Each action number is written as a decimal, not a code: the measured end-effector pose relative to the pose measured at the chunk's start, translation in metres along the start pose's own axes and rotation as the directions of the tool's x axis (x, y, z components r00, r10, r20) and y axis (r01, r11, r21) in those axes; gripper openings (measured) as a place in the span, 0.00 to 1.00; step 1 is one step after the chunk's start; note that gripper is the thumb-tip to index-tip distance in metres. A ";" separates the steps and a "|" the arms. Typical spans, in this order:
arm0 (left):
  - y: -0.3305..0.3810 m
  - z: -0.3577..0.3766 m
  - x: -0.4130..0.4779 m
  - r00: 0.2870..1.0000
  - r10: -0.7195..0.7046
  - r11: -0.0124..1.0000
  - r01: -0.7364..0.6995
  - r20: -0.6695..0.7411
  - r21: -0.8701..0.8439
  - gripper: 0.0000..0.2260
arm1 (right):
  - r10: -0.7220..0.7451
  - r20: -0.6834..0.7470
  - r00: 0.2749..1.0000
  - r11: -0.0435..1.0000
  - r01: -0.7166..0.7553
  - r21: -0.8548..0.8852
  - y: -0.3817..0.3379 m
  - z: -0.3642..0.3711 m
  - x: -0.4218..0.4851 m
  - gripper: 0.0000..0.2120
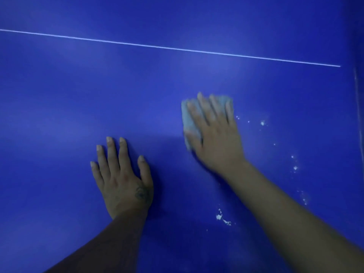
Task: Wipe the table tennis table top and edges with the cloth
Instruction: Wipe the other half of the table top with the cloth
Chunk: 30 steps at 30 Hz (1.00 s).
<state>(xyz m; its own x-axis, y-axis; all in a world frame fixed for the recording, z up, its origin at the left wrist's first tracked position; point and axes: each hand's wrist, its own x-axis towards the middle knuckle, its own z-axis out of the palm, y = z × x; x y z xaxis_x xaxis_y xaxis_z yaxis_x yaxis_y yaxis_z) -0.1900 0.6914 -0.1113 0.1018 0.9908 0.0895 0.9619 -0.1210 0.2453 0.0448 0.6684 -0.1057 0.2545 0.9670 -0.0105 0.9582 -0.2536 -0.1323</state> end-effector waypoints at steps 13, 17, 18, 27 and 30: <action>-0.001 0.001 -0.002 0.999 -0.015 1.000 0.014 0.051 0.012 0.30 | 0.138 0.091 0.986 0.990 -0.137 -0.020 0.081 -0.014 0.108 0.32; -0.002 0.000 -0.001 0.999 -0.008 1.000 0.008 0.033 0.004 0.30 | 0.316 0.036 0.948 0.949 -0.317 0.004 0.077 -0.017 0.052 0.32; -0.001 -0.001 -0.001 1.000 -0.008 1.000 0.008 0.029 0.001 0.30 | 0.286 0.018 0.958 0.958 -0.286 -0.018 0.065 -0.014 0.030 0.32; -0.001 -0.003 -0.003 0.998 -0.012 1.000 0.011 0.056 0.004 0.30 | -0.108 0.058 0.992 0.993 0.110 -0.037 0.040 -0.011 -0.023 0.30; -0.002 -0.003 -0.004 0.998 -0.010 1.000 0.009 0.058 0.004 0.31 | 0.105 0.072 0.992 0.994 -0.102 -0.045 0.090 -0.020 0.040 0.32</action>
<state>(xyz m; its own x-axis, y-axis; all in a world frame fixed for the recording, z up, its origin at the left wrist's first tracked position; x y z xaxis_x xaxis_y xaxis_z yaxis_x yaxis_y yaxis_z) -0.1928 0.6878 -0.1095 0.1071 0.9938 0.0308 0.9637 -0.1114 0.2427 0.1434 0.6836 -0.0977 0.3434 0.9343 -0.0957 0.9323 -0.3515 -0.0853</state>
